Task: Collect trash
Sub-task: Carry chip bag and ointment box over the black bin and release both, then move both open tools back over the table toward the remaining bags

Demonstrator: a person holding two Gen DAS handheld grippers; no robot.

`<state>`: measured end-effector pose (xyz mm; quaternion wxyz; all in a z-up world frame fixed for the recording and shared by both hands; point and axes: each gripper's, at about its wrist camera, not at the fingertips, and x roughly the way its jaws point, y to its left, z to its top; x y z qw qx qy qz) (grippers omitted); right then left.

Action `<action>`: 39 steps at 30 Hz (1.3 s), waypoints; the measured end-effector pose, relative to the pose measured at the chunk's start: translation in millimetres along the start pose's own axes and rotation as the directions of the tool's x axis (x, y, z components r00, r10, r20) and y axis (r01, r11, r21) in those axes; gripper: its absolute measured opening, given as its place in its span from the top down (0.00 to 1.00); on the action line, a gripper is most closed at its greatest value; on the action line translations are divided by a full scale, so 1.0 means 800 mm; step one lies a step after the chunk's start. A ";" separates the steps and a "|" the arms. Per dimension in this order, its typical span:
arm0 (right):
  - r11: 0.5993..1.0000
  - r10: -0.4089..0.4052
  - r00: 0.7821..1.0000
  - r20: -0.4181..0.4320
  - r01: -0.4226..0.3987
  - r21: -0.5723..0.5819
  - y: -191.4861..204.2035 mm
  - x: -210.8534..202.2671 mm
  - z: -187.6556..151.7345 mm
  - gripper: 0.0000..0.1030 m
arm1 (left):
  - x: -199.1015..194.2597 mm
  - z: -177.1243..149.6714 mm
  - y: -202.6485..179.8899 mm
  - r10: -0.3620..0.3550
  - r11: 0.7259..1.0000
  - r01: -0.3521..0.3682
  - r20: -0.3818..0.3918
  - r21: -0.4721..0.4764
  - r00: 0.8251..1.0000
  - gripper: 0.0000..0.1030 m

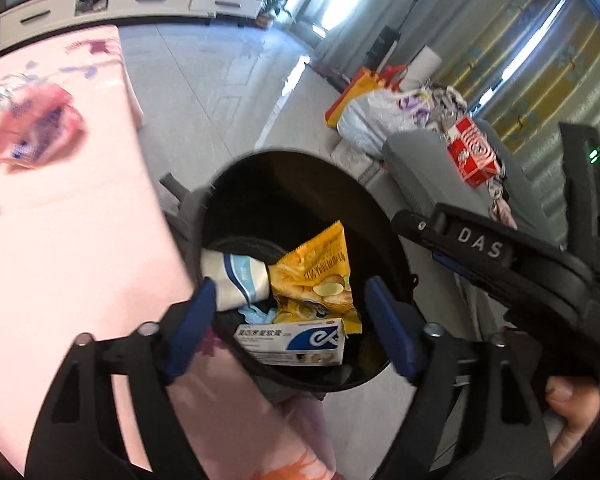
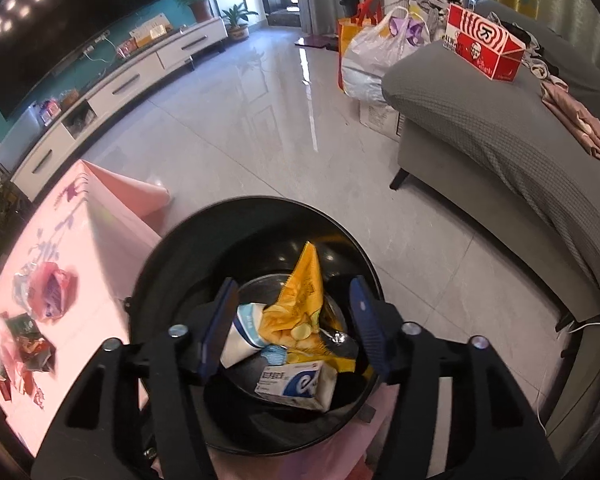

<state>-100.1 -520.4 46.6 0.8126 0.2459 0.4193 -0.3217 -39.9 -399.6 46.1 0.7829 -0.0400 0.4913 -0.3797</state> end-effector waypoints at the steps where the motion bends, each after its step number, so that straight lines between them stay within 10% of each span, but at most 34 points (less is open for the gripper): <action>1: 1.000 0.000 1.000 0.009 0.000 0.000 0.002 -0.004 0.000 0.34 | -0.011 0.000 0.006 0.007 1.000 -0.007 0.018 -0.002 1.000 0.11; 5: 1.000 0.004 0.998 0.069 -0.004 0.008 0.014 -0.024 0.000 0.15 | -0.055 0.001 0.029 0.054 0.999 -0.053 0.101 -0.012 0.993 0.03; 14: 0.993 0.081 0.979 0.188 -0.063 -0.098 0.078 -0.072 -0.015 0.06 | -0.146 -0.007 0.091 0.170 0.982 -0.149 0.202 -0.114 0.965 0.03; 19: 0.984 0.158 0.956 0.248 -0.131 -0.123 0.111 -0.097 -0.027 0.03 | -0.211 -0.022 0.135 0.282 0.951 -0.233 0.266 -0.202 0.922 0.03; 25: 0.974 0.186 0.945 0.270 -0.141 -0.177 0.161 -0.095 -0.040 0.03 | -0.271 -0.058 0.183 0.456 0.888 -0.400 0.330 -0.227 0.827 0.03; 31: 0.916 0.379 0.901 0.210 -0.335 -0.219 0.205 -0.087 -0.061 0.03 | -0.302 -0.092 0.250 0.542 0.834 -0.462 0.290 -0.302 0.789 0.03; 37: 0.909 0.382 0.880 0.283 -0.302 -0.289 0.265 -0.075 -0.107 0.03 | -0.290 -0.114 0.311 0.623 0.771 -0.530 0.251 -0.353 0.741 0.03; 39: 0.890 0.404 0.881 0.246 -0.317 -0.327 0.281 -0.065 -0.118 0.03 | -0.283 -0.115 0.323 0.617 0.769 -0.519 0.220 -0.372 0.756 0.03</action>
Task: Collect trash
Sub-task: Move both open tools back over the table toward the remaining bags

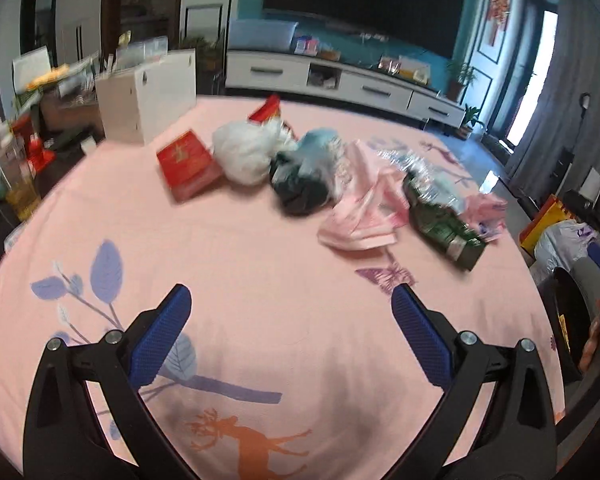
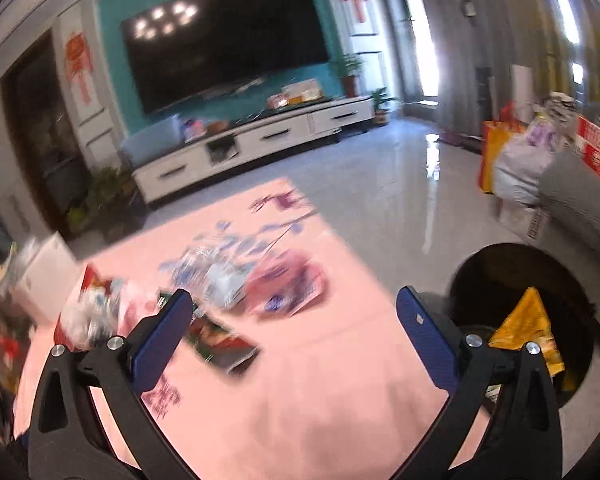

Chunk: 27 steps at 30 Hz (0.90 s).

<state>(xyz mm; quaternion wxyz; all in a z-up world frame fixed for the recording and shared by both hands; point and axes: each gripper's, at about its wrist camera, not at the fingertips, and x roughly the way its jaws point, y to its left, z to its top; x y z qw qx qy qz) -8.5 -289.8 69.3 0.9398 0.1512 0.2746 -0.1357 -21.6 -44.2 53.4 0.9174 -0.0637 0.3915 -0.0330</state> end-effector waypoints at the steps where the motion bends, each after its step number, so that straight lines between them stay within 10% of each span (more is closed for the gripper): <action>1: 1.000 0.019 0.999 -0.026 -0.019 -0.008 0.008 0.008 -0.006 0.03 | 0.005 -0.001 0.002 -0.015 1.000 0.014 -0.022 -0.020 1.000 0.03; 19: 0.983 0.009 0.993 -0.116 -0.030 -0.183 0.055 0.045 -0.061 0.03 | 0.029 -0.009 0.017 0.005 0.992 -0.018 -0.101 -0.129 0.995 0.03; 27: 0.963 -0.041 0.991 -0.126 0.005 -0.269 0.067 0.054 -0.074 0.03 | 0.036 -0.012 0.004 0.088 0.996 -0.089 -0.097 -0.005 0.991 0.03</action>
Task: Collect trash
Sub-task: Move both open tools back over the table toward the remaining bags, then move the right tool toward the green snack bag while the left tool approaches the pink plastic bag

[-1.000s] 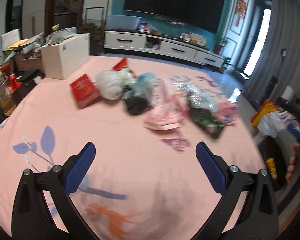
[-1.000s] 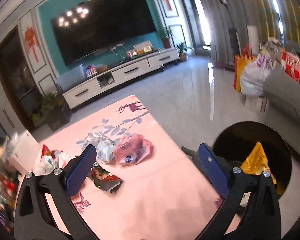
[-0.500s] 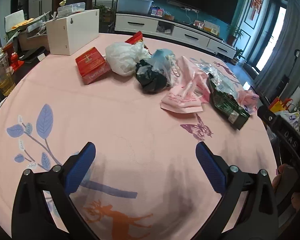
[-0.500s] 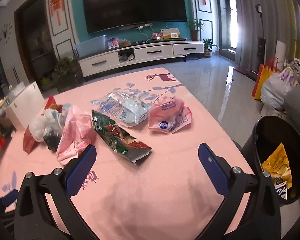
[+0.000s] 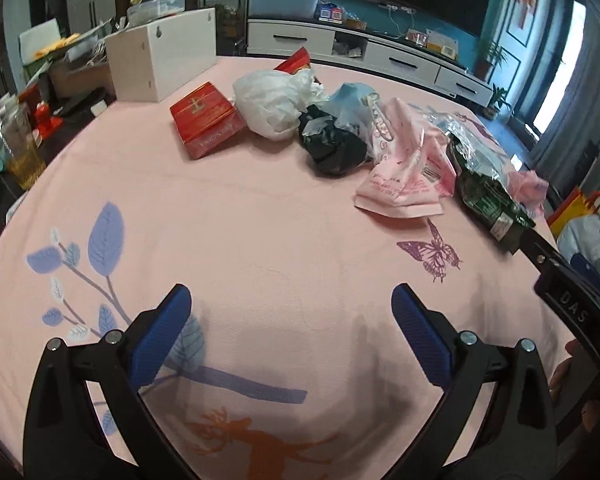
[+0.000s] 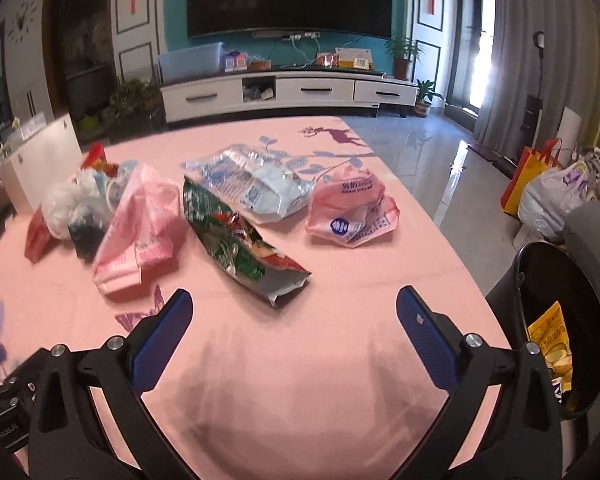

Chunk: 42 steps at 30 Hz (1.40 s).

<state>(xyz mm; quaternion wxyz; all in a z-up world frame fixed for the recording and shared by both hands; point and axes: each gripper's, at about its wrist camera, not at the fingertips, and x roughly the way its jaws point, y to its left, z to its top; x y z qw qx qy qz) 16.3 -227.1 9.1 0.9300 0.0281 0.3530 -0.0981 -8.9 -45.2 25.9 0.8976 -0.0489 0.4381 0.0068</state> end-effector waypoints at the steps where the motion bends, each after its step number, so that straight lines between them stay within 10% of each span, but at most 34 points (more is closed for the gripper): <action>1: 1.000 -0.001 1.000 -0.001 0.001 -0.003 0.001 0.000 -0.001 0.03 | -0.001 0.000 -0.001 -0.002 1.000 0.002 0.004 0.009 1.000 0.03; 27: 0.998 0.067 0.987 -0.147 -0.065 0.014 0.003 0.037 -0.012 0.03 | -0.010 0.009 0.030 -0.101 0.972 0.097 -0.012 -0.214 0.995 0.03; 42: 0.999 0.045 0.975 -0.216 -0.048 -0.011 0.005 0.050 -0.016 0.03 | -0.022 0.010 0.029 -0.195 0.963 0.207 0.086 -0.173 0.977 0.03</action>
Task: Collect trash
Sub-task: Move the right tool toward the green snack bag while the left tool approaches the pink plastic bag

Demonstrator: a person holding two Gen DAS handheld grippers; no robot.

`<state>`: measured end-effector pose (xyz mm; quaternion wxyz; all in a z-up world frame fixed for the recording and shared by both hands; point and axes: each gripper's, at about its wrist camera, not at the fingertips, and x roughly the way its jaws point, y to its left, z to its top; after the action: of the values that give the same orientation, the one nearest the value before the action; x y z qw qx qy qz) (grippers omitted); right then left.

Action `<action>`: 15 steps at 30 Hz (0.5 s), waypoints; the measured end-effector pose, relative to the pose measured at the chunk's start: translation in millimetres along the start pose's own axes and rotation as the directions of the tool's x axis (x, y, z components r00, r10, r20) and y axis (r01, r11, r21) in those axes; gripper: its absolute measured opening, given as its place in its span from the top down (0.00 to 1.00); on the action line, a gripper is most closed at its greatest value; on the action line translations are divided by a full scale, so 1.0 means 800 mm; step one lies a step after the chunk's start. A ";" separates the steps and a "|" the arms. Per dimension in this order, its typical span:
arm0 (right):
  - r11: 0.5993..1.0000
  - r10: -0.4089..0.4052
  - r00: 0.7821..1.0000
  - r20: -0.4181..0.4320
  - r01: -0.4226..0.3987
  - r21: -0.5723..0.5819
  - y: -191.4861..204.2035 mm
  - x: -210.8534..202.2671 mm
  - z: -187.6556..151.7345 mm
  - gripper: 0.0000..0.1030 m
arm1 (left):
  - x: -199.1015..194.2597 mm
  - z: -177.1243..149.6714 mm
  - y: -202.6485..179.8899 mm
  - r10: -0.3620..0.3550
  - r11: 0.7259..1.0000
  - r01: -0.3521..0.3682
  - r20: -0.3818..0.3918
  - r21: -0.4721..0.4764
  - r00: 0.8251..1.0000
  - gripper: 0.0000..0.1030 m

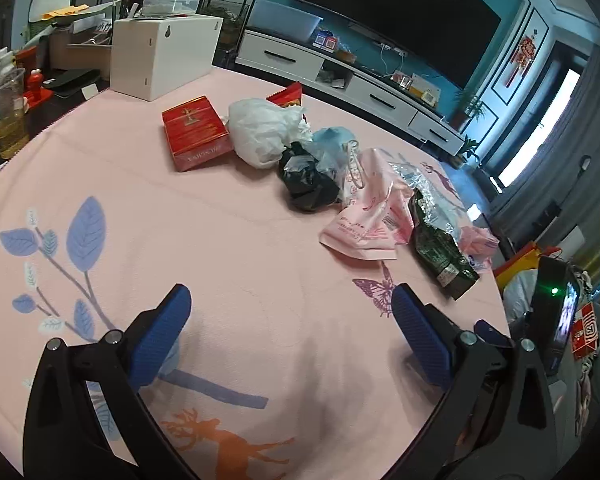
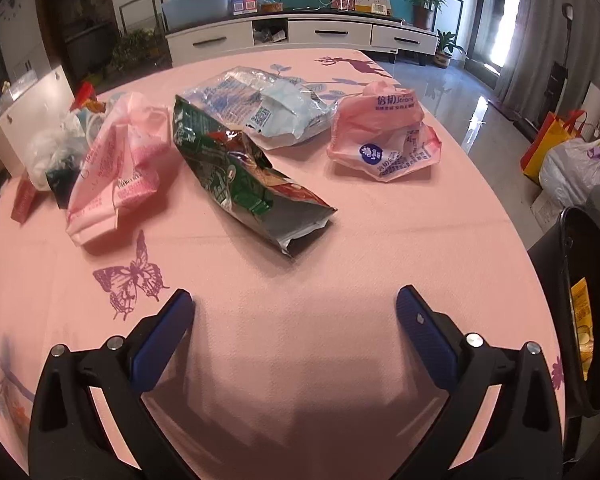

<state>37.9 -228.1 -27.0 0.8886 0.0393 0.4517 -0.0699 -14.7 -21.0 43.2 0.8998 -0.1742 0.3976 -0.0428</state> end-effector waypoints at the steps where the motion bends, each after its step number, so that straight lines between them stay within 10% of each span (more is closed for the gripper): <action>1: 1.000 -0.002 1.000 -0.001 0.002 -0.002 0.000 0.000 0.000 0.03 | 0.001 0.001 0.000 -0.004 1.000 0.004 -0.004 0.000 1.000 0.03; 15: 1.000 -0.002 1.000 -0.001 0.002 -0.003 0.001 0.000 0.000 0.03 | -0.005 0.000 -0.007 -0.069 0.997 0.068 0.037 0.023 0.997 0.03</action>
<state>37.7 -227.2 -27.1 0.8883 0.0375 0.4523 -0.0704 -17.5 -25.7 48.0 0.9069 -0.1790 0.3740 -0.0747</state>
